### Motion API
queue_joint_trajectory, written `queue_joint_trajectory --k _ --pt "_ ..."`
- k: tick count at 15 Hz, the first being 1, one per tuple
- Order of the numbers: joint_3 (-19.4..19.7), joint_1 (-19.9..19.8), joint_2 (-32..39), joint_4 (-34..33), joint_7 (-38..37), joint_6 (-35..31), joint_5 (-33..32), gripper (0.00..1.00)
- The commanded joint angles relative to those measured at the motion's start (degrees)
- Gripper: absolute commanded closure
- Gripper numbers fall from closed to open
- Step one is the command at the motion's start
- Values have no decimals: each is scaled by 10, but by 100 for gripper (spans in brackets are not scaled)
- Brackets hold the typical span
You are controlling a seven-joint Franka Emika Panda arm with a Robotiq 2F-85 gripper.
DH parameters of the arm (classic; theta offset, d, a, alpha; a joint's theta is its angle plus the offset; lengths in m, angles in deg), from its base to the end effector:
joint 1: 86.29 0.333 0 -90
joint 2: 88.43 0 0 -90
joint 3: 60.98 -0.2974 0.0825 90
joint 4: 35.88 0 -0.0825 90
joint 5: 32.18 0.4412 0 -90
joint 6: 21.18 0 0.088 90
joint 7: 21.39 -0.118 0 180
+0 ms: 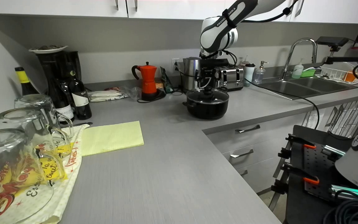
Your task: Remove the glass lid from the pot and put it on the countertop
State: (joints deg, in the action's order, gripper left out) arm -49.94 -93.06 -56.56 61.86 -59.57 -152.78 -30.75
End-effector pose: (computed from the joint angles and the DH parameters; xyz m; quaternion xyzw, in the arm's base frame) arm 0.6813 -0.2093 0.2159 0.8854 -0.4625 0.0294 0.0362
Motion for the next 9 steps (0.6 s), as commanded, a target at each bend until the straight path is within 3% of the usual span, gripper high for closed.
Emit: queue_joint_trajectory --k 1,5,7,9 --pt "12 11 9 -17 -17 18 3 0" --pt "14 11 9 -16 -23 23 2 0" --pt "14 11 9 -16 -23 25 1 26" --pt "14 10 9 -15 -22 27 1 40"
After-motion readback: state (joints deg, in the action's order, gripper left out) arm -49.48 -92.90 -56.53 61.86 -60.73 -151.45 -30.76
